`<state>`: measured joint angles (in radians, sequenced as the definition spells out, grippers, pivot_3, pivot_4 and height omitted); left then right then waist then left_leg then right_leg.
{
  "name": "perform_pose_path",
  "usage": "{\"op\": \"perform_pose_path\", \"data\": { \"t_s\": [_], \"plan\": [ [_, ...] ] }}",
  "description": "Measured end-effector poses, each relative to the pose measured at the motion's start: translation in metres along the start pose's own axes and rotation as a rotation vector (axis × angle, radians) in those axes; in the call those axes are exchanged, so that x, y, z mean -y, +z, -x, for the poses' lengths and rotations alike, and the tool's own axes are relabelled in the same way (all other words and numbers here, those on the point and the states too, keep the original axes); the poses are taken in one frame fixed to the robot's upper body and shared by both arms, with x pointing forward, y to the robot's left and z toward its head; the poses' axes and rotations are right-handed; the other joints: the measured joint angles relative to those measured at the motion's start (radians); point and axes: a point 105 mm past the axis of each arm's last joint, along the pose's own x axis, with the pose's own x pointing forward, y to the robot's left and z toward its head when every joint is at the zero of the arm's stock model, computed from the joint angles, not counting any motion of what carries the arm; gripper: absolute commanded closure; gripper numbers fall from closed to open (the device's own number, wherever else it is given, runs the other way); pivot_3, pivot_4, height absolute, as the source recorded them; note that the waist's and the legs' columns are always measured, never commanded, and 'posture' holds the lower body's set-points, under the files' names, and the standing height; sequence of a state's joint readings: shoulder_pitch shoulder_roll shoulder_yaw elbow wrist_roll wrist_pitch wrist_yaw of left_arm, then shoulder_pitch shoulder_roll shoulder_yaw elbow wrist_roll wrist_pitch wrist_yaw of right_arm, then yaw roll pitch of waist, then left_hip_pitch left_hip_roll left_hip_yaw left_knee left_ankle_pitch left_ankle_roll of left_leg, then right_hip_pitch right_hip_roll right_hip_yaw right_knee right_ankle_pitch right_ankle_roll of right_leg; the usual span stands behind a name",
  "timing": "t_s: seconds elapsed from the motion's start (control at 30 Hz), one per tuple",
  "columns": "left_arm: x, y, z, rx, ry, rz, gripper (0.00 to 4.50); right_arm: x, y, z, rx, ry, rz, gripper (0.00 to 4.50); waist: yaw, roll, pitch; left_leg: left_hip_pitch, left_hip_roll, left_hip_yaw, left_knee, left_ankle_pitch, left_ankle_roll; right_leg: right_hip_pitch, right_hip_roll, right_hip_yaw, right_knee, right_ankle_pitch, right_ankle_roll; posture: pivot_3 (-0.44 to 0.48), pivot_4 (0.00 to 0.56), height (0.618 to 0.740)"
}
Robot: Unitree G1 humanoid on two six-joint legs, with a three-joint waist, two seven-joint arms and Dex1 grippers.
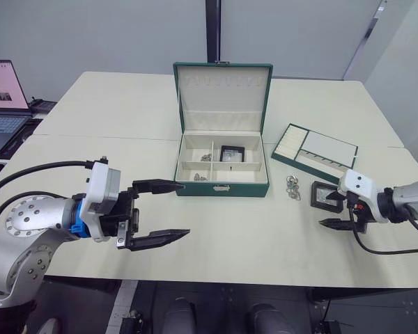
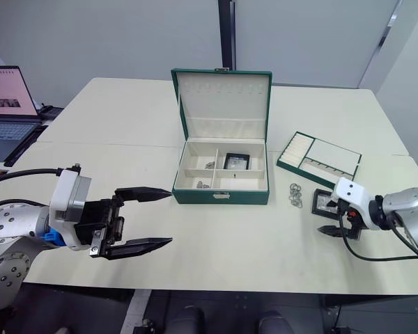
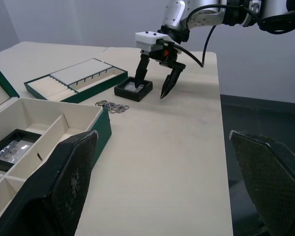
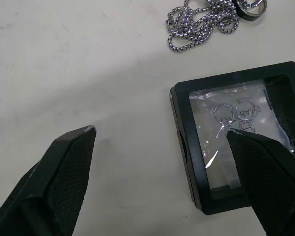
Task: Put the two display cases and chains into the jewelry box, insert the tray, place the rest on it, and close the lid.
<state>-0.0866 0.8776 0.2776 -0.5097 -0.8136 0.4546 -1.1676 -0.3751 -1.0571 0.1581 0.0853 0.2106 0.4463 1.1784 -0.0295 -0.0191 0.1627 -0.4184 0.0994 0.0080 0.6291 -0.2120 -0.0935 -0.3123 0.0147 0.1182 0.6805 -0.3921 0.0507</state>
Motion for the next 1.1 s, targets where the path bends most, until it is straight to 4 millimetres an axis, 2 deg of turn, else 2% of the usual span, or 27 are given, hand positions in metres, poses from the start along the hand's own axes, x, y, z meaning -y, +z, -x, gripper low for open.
{"op": "perform_pose_path", "data": {
  "t_s": [0.07,0.27,0.43,0.57,0.93,1.03,1.1],
  "plan": [
    [0.000,0.000,0.000,0.000,0.000,0.000,0.00,0.000,0.000,0.000,-0.001,0.000,0.001,0.67,0.000,0.000,0.000,0.000,0.000,0.000,0.000,0.000,0.000,0.000,0.000,0.000,0.000,0.000,0.000,0.000,0.150,0.726],
    [-0.001,0.001,0.000,0.002,0.000,-0.004,0.00,0.000,0.000,-0.002,-0.003,-0.002,0.003,2.48,0.000,0.000,0.000,0.001,0.000,0.000,0.000,0.000,0.000,0.001,0.000,0.000,0.000,0.000,0.000,0.000,0.150,0.726],
    [-0.001,0.001,0.000,0.002,0.001,-0.004,0.00,0.001,0.000,-0.002,-0.006,-0.007,0.009,3.70,0.000,0.000,0.000,0.001,0.000,0.000,0.000,0.000,0.000,0.001,0.000,0.000,0.000,0.000,0.000,0.000,0.150,0.726],
    [-0.001,0.001,0.000,0.002,0.005,-0.004,0.00,0.002,0.002,-0.002,-0.006,-0.011,0.016,4.49,0.000,0.000,0.000,0.001,0.000,0.000,0.000,0.000,0.000,0.001,0.000,0.000,0.000,0.000,0.000,0.000,0.150,0.726],
    [-0.002,0.001,0.000,0.006,0.017,0.002,0.00,0.003,0.015,0.004,0.003,-0.027,0.031,4.49,0.000,0.001,0.001,0.001,0.000,0.000,0.000,0.000,0.000,0.001,0.000,0.000,0.000,0.000,0.000,0.000,0.150,0.726],
    [-0.003,-0.001,0.001,0.011,0.030,0.028,0.00,-0.001,0.028,0.019,-0.014,-0.021,0.064,4.49,0.000,0.004,0.002,0.001,0.000,0.001,0.000,0.000,0.000,0.001,0.000,0.001,0.000,0.000,0.000,0.000,0.150,0.726],
    [-0.007,-0.004,0.007,0.009,0.061,0.049,0.00,-0.003,0.048,0.033,-0.009,-0.025,0.108,4.49,-0.002,0.006,0.004,0.001,0.000,0.001,0.000,0.000,0.000,0.000,0.000,0.001,0.000,0.000,0.000,0.000,0.150,0.726]
  ]
}}
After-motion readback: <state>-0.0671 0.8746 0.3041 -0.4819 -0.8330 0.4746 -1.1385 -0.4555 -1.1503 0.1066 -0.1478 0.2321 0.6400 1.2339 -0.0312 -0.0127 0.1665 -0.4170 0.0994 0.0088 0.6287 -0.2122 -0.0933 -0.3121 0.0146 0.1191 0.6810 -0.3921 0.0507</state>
